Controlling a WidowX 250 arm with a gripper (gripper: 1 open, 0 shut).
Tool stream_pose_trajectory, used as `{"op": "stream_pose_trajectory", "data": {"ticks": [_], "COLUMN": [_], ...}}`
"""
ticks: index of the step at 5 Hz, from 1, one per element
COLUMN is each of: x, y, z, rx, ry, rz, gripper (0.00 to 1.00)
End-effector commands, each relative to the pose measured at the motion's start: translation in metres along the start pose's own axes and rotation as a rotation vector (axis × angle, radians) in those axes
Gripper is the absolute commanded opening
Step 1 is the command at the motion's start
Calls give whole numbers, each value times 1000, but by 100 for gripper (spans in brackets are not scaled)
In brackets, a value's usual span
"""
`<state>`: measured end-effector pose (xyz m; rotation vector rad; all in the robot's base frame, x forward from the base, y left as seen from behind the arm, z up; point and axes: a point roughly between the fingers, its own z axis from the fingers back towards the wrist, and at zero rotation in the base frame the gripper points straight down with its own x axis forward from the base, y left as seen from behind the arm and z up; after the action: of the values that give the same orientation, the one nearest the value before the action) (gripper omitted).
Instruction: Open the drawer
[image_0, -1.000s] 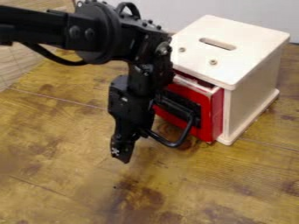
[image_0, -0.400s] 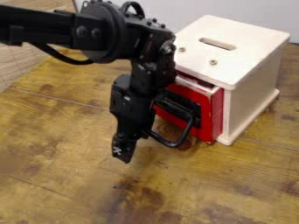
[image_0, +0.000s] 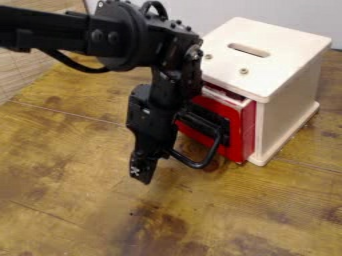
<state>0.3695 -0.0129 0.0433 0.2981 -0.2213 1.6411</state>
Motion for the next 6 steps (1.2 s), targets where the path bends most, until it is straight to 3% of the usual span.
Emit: {"op": "stream_pose_trajectory", "data": {"ticks": [1,6], "x": [42,49], "y": [-12,-5], "z": [9,7], "rx": [-35,-11], "ry": [-42,-64], "rz": [142,182], "gripper": [0,0]}}
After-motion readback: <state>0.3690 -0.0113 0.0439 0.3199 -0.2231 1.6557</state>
